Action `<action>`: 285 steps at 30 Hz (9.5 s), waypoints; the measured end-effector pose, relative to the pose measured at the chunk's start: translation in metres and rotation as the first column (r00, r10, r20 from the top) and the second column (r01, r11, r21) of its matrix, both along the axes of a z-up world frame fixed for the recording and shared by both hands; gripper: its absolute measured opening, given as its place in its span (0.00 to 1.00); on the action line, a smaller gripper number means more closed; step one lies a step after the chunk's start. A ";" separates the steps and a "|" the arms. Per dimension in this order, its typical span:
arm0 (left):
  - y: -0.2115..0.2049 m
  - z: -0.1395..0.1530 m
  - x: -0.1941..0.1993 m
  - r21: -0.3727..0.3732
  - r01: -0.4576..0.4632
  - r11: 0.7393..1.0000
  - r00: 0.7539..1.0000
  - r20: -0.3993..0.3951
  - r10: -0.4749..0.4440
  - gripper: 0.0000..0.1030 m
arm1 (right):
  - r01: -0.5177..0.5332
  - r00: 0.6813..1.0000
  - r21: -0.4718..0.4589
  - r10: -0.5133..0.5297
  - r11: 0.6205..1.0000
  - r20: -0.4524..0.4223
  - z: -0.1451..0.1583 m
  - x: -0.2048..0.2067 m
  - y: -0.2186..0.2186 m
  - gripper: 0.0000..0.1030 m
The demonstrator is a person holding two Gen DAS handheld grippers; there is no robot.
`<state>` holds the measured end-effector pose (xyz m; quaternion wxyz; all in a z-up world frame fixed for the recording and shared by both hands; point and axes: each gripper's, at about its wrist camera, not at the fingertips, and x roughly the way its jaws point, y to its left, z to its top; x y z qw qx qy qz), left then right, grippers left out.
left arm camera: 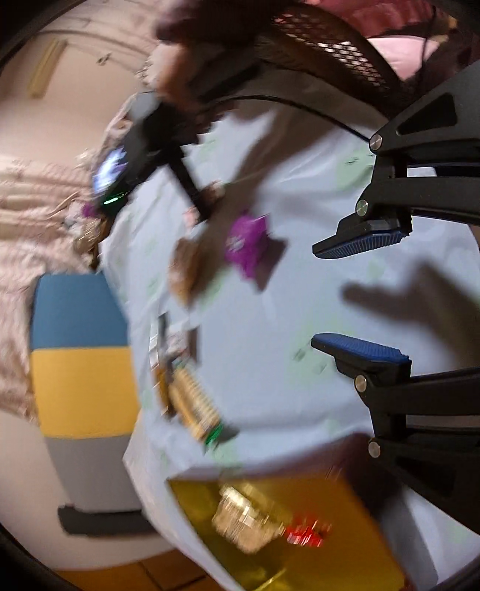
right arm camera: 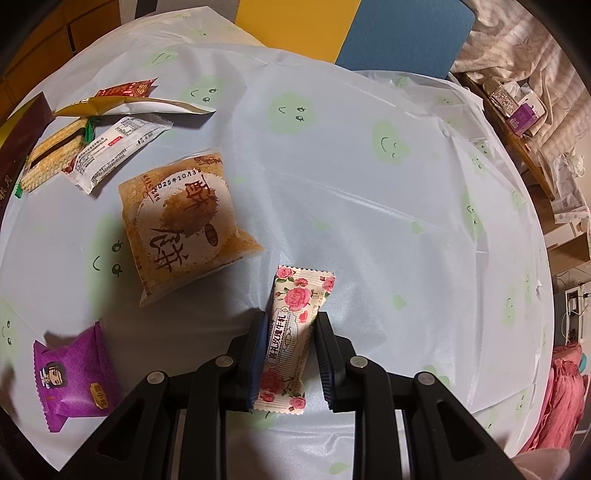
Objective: Organize snacks
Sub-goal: 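Move the right tool over the gold tin and release the pink floral candy, then reach the left tool to the white-and-gold stick packet and close on it, then lift the stick packet with the left tool while the right tool grasps the purple packet, then carry the stick packet over the gold tin and open the left tool, then carry the purple packet over the gold tin and open the right tool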
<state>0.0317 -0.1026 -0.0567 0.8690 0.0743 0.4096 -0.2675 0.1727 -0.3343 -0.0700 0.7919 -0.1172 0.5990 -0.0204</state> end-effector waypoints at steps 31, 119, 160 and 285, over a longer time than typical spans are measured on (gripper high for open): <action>0.015 -0.030 -0.006 -0.154 0.058 0.986 0.998 0.026 -0.054 0.41 | -0.571 0.817 0.418 0.540 0.706 0.204 0.108 -0.019 0.200 0.21; -0.105 -0.003 0.248 0.535 0.144 0.833 0.982 0.025 -0.185 0.15 | -0.036 0.998 0.158 0.045 0.987 -0.054 0.007 0.012 0.003 0.32; -0.023 -0.010 0.038 0.105 -0.037 0.994 0.996 -0.082 0.046 0.36 | -0.035 0.999 0.118 0.039 0.992 -0.035 0.004 0.009 -0.005 0.40; 0.000 0.013 -0.001 0.007 -0.055 0.998 0.998 0.007 0.055 0.38 | -0.447 0.891 0.181 0.454 0.876 0.000 0.006 -0.038 0.079 0.55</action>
